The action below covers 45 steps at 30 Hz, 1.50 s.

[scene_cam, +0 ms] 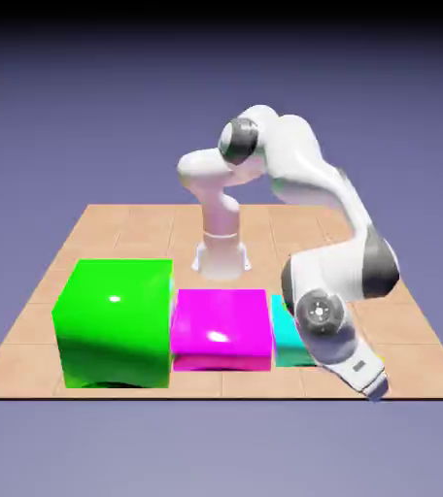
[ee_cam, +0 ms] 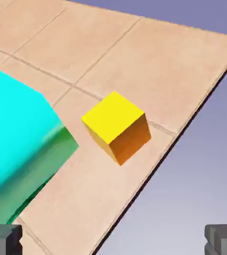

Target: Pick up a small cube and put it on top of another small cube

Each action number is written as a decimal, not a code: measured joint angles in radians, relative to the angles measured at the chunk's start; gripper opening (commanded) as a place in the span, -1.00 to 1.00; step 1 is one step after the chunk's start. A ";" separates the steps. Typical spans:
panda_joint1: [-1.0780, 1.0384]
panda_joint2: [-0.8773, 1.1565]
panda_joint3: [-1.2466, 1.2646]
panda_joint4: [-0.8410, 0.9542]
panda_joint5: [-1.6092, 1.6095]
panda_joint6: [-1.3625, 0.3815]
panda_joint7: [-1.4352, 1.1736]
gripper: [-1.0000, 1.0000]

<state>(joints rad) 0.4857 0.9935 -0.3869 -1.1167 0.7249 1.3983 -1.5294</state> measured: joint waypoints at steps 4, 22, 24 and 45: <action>0.036 0.120 -0.030 0.130 0.056 -0.126 -0.174 0.00; 0.189 0.226 -0.082 0.060 0.133 -0.162 -0.508 -1.00; 0.160 0.244 -0.079 0.132 0.133 -0.202 -0.482 -1.00; 0.392 -0.142 -0.268 -0.270 -0.229 -0.254 -0.800 -1.00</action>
<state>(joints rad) 0.8780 0.8517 -0.6550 -1.3863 0.4957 1.1443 -2.3297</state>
